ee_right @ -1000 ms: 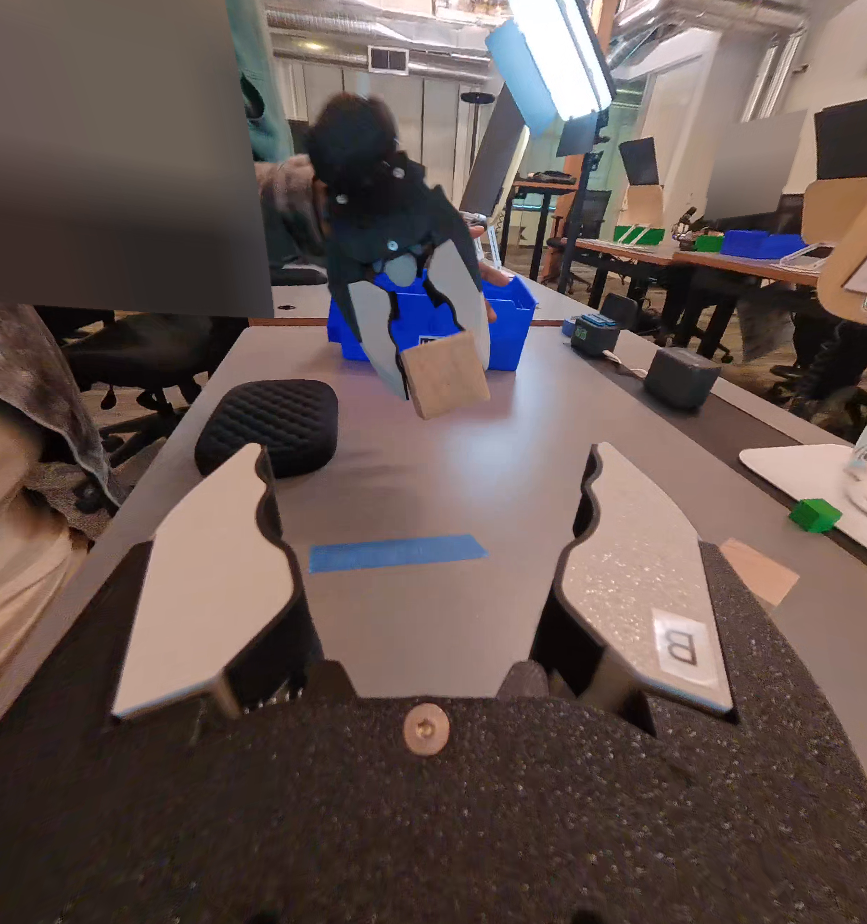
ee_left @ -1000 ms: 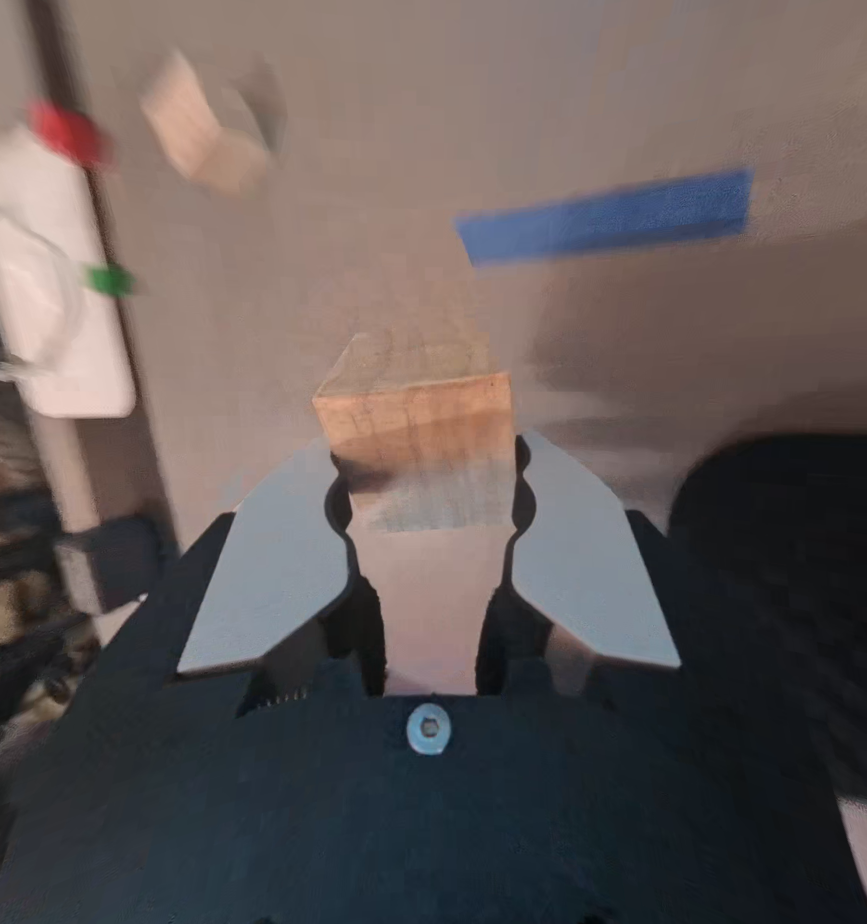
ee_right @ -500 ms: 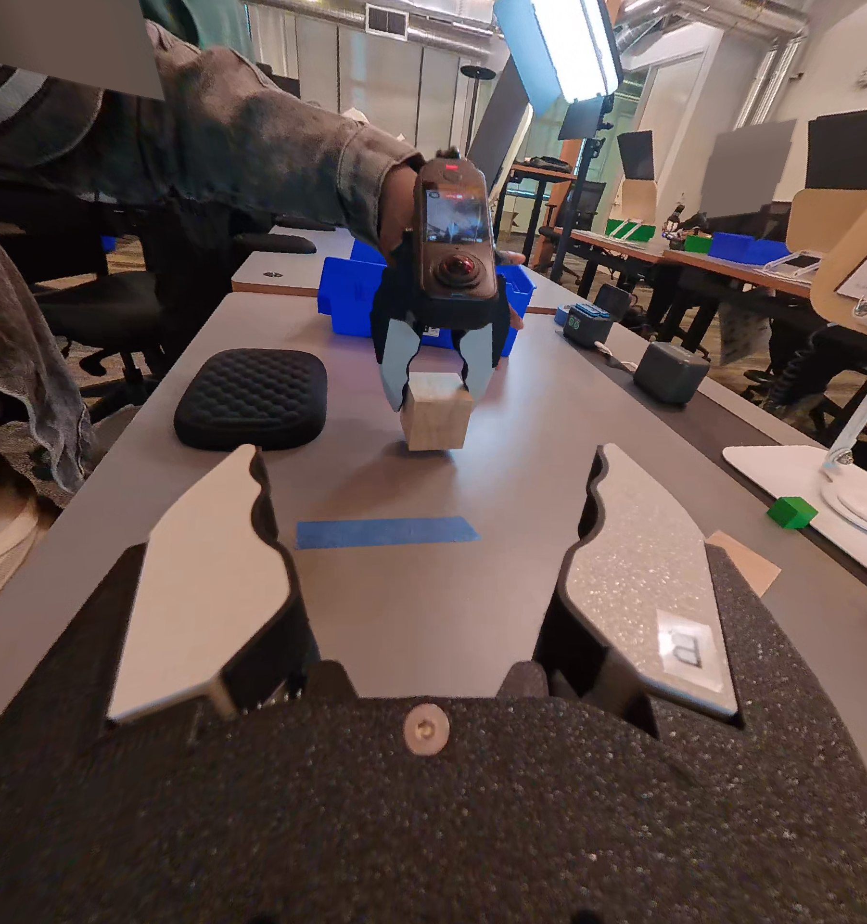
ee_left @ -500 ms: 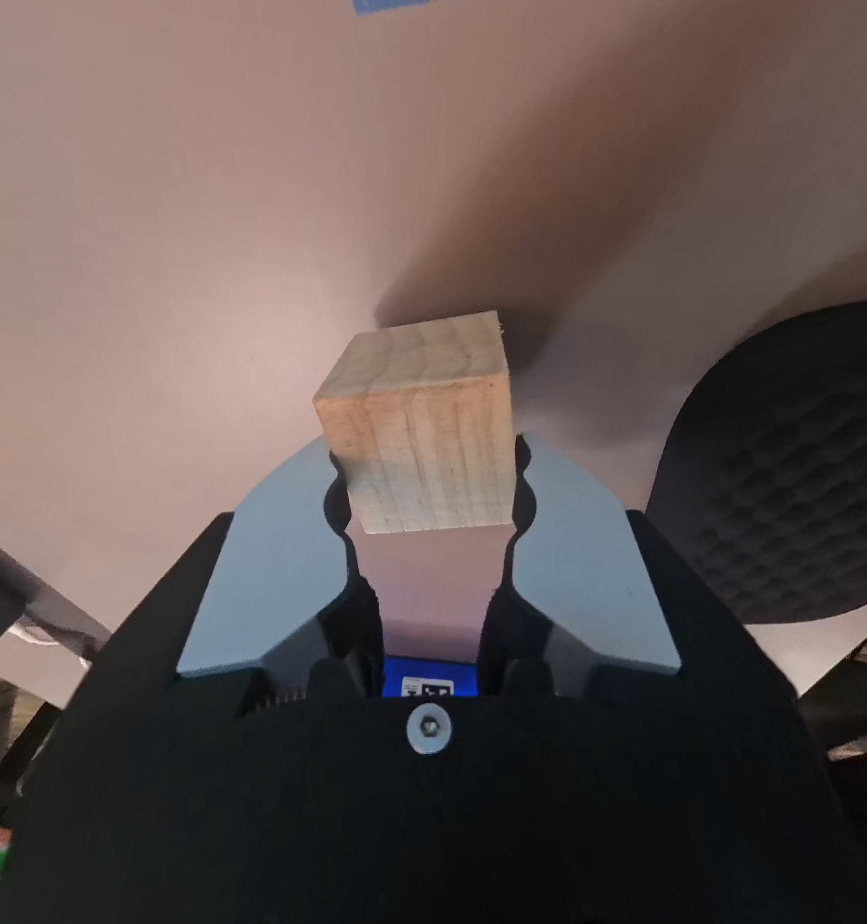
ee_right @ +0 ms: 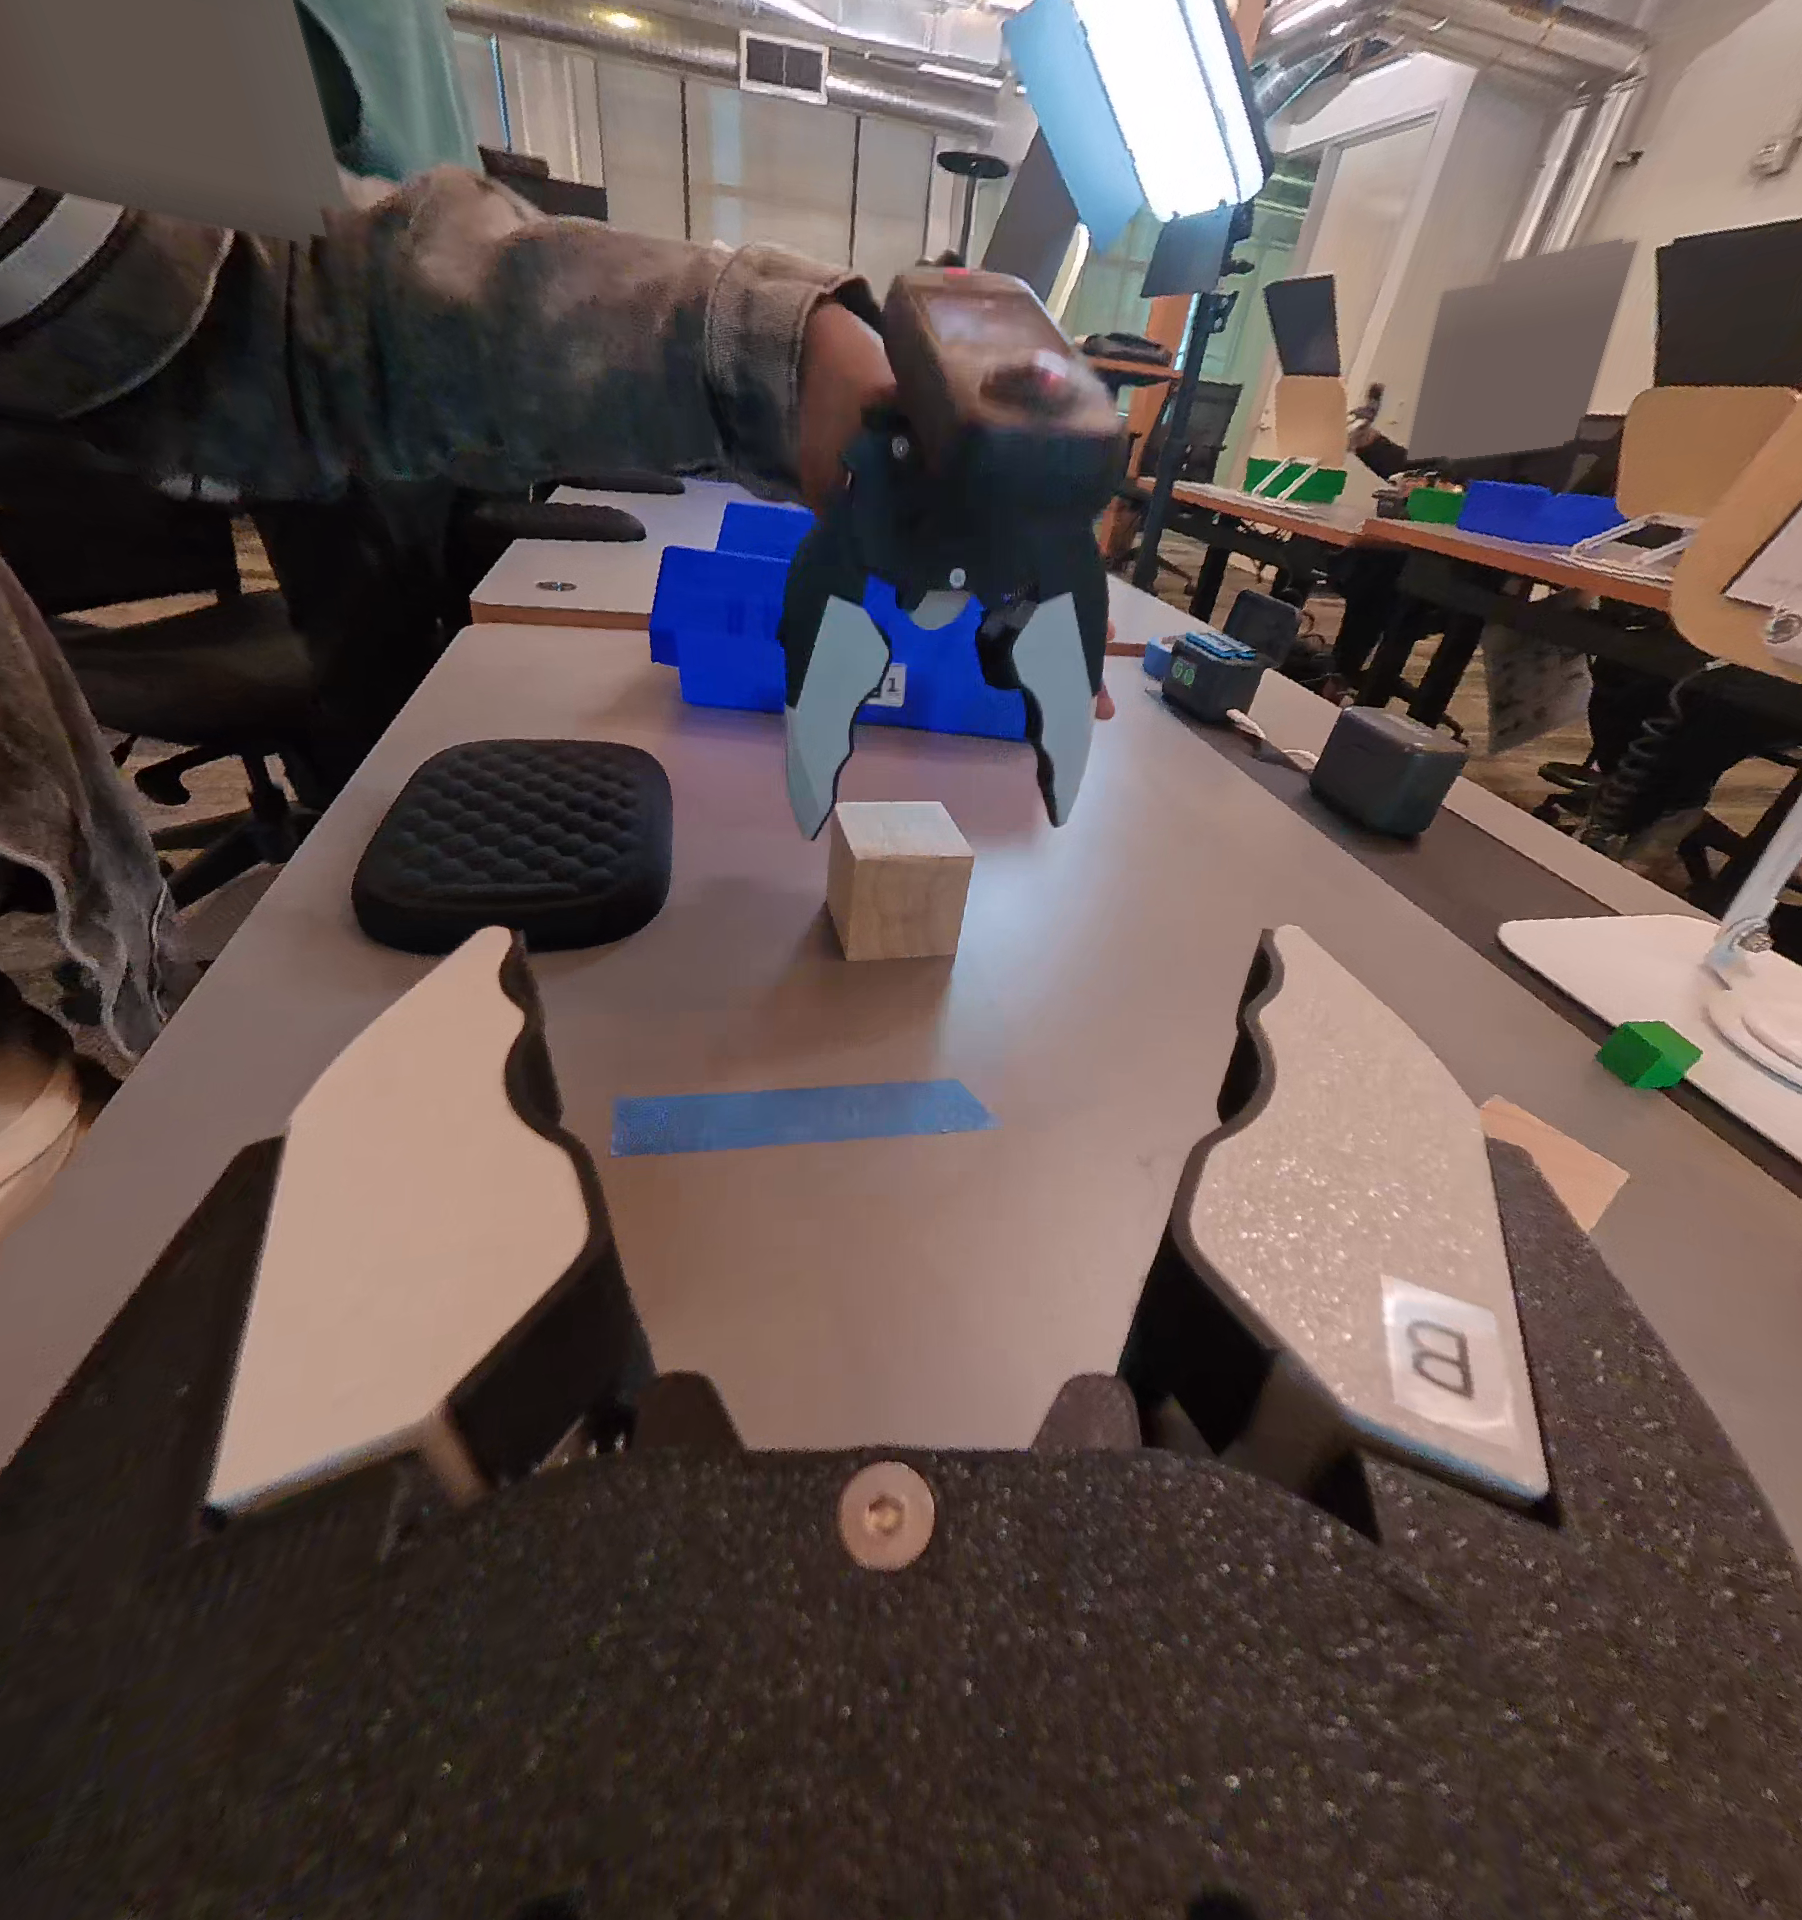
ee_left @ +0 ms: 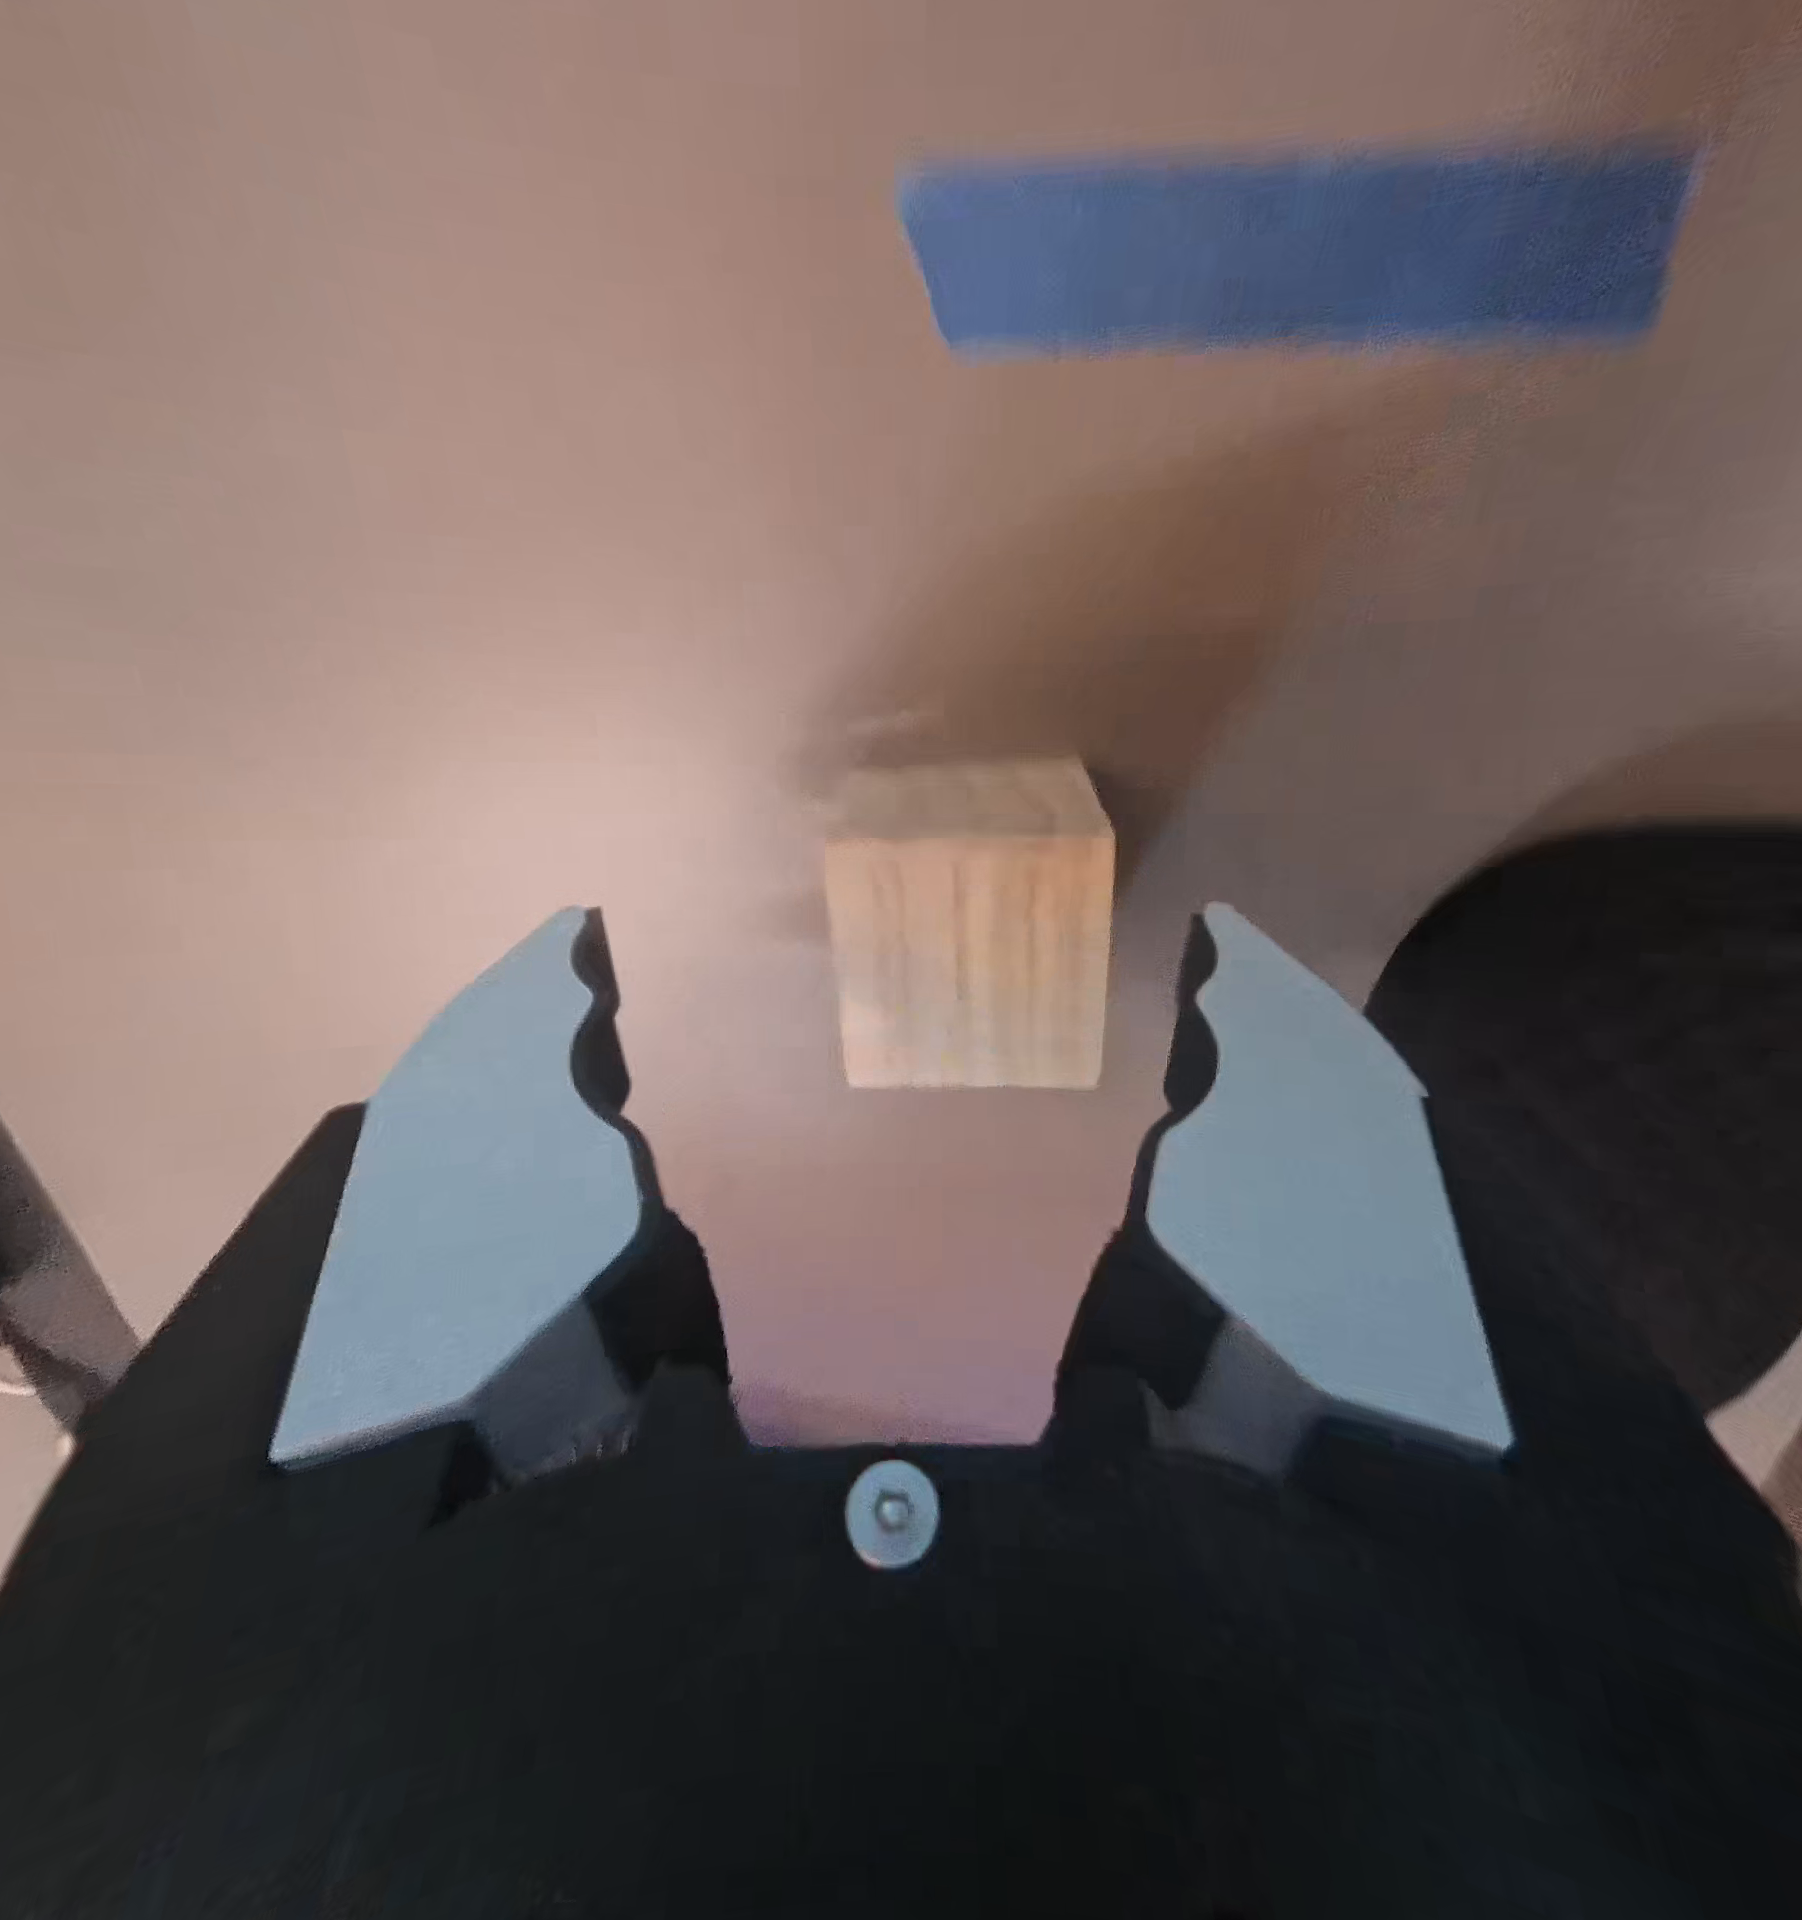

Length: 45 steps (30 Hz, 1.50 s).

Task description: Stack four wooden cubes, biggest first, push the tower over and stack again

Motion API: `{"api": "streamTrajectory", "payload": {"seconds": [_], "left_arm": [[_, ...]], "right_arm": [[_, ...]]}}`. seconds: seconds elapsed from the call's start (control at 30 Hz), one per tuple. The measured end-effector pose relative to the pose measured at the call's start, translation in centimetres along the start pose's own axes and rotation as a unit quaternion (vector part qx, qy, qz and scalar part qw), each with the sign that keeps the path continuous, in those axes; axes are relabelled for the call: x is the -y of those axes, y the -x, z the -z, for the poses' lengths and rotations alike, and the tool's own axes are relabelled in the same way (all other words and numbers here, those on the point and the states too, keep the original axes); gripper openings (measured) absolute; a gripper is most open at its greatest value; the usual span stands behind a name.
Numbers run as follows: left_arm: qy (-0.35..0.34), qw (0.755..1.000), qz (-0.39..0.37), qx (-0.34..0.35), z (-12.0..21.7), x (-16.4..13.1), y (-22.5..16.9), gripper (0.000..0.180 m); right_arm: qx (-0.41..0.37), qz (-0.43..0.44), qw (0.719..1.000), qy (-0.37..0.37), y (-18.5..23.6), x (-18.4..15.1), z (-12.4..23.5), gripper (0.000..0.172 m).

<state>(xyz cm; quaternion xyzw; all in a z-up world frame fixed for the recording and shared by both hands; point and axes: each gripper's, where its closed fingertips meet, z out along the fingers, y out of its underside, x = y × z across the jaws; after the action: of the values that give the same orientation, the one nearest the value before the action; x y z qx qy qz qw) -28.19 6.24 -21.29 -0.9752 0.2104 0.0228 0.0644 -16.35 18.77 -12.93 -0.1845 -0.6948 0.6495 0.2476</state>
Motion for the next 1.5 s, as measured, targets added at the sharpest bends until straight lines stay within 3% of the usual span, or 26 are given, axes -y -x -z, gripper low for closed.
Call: {"api": "streamTrajectory", "payload": {"seconds": [0.07,0.17,0.23,0.37,0.53,0.67,0.83,0.97,1.07,1.27,1.37,1.5], "left_arm": [[-0.088,0.995,0.045,0.015,1.3,3.1,1.3,0.103],[-0.223,0.966,0.125,0.043,2.8,8.0,4.2,0.102],[-0.263,0.95,0.157,0.062,2.5,10.3,6.3,0.102],[-0.246,0.948,0.18,0.094,-0.6,13.3,10.4,0.102],[-0.201,0.953,0.215,0.068,-5.1,15.5,13.4,0.101],[-0.2,0.953,0.221,0.055,-5.8,16.5,14.0,0.101],[-0.251,0.947,0.191,0.062,-2.5,16.2,12.4,0.101],[-0.344,0.921,0.157,0.093,2.7,15.2,9.2,0.103],[-0.441,0.877,0.129,0.142,7.1,14.0,5.6,0.104],[-0.612,0.753,0.106,0.217,12.2,10.5,-2.0,0.104],[-0.624,0.734,0.092,0.252,11.6,8.8,-3.5,0.104],[-0.644,0.721,0.096,0.24,11.1,7.9,-4.5,0.104]], "right_arm": [[-0.012,-0.003,1.0,-0.006,-0.4,0.2,0.2,0.125],[-0.031,-0.002,0.999,-0.013,-1.1,0.3,0.5,0.125],[-0.039,-0.005,0.999,-0.016,-1.4,0.4,0.6,0.125],[-0.052,-0.005,0.999,-0.008,-1.8,-0.1,0.7,0.125],[-0.058,-0.002,0.998,-0.004,-2.0,-0.1,0.8,0.125],[-0.069,-0.001,0.998,-0.003,-2.4,-0.2,1.0,0.125],[-0.088,-0.003,0.996,0.01,-3.2,-0.8,1.2,0.123],[-0.1,0.003,0.994,0.052,-3.6,-2.2,1.1,0.117],[-0.097,0.006,0.989,0.109,-4.0,-3.7,1.0,0.115],[-0.024,0.071,0.961,0.265,-6.5,-5.3,1.5,0.11],[0.014,0.08,0.944,0.321,-10.0,-5.6,1.3,0.102],[0.06,0.088,0.906,0.409,-14.6,-7.5,0.6,0.104]]}}
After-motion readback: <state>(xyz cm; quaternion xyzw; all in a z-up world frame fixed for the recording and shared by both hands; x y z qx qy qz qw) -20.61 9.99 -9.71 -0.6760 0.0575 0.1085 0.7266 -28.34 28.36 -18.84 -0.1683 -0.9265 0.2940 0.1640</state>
